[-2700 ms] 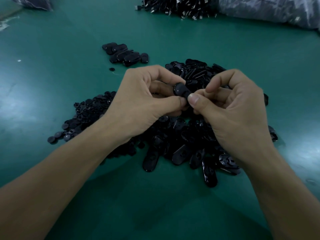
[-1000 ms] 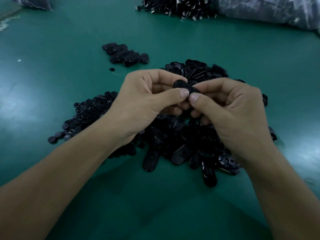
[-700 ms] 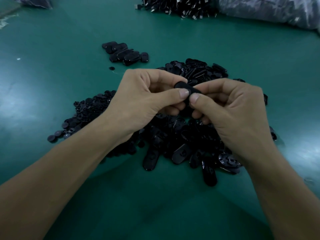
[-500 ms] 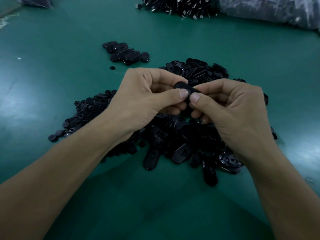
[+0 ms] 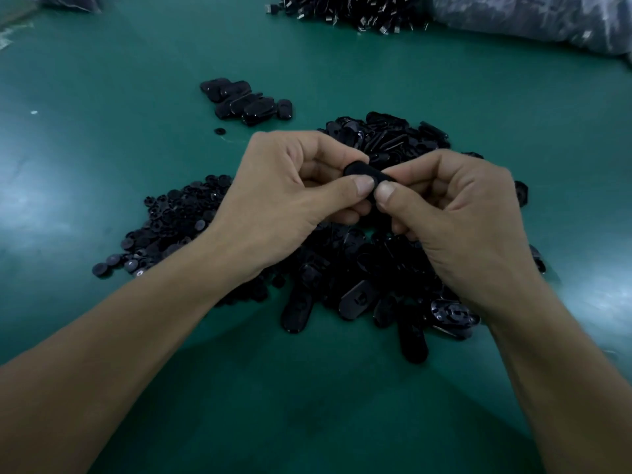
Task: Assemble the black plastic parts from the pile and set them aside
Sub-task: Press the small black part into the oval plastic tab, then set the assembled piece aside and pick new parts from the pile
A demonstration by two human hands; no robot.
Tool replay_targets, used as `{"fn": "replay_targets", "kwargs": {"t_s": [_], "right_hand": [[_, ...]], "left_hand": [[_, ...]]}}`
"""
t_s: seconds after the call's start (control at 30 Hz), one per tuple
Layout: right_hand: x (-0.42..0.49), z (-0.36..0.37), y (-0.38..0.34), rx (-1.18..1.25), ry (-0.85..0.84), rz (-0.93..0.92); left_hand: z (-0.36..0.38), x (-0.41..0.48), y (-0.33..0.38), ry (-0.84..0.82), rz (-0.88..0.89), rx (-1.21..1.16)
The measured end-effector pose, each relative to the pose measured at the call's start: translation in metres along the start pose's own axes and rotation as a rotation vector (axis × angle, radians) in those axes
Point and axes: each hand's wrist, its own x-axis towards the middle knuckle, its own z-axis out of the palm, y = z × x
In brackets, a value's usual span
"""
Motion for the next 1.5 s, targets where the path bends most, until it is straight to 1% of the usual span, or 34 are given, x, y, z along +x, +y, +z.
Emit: {"fn": "replay_targets", "kwargs": {"t_s": [0.3, 0.6, 0.7, 0.83, 0.93, 1.07, 1.13, 1.2, 1.33, 1.4, 1.5], "right_hand": [[-0.001, 0.001, 0.000, 0.031, 0.014, 0.015], [-0.002, -0.002, 0.000, -0.004, -0.006, -0.031], [-0.002, -0.001, 0.001, -0.026, -0.008, -0.041], [-0.001, 0.001, 0.005, -0.041, 0.012, -0.011], [-0.001, 0.002, 0.007, -0.073, 0.045, -0.026], [-0.004, 0.006, 0.010, -0.231, 0.102, -0.101], [-0.006, 0.008, 0.011, -0.309, 0.136, -0.128], [-0.007, 0.007, 0.012, -0.372, 0.159, -0.132], [-0.007, 0.003, 0.012, -0.587, 0.127, -0.150], [-0.006, 0.001, 0.012, -0.689, 0.092, -0.122], [-0.007, 0.000, 0.013, -0.804, 0.043, -0.070]], "left_hand": [[0.002, 0.000, -0.002, -0.007, 0.001, 0.027], [-0.004, 0.003, -0.003, 0.020, -0.006, 0.045], [-0.006, 0.004, -0.003, 0.022, 0.024, 0.106], [-0.006, 0.004, -0.006, 0.023, 0.045, 0.193], [-0.008, 0.005, -0.008, 0.045, 0.063, 0.311], [-0.013, 0.008, -0.008, 0.079, 0.129, 0.479], [-0.017, 0.012, -0.009, 0.127, 0.105, 0.462], [-0.027, 0.020, -0.010, 0.212, 0.057, 0.408], [-0.056, 0.046, -0.010, 0.397, 0.008, 0.328], [-0.069, 0.062, -0.013, 0.465, -0.016, 0.354], [-0.080, 0.082, -0.020, 0.515, -0.057, 0.431]]}}
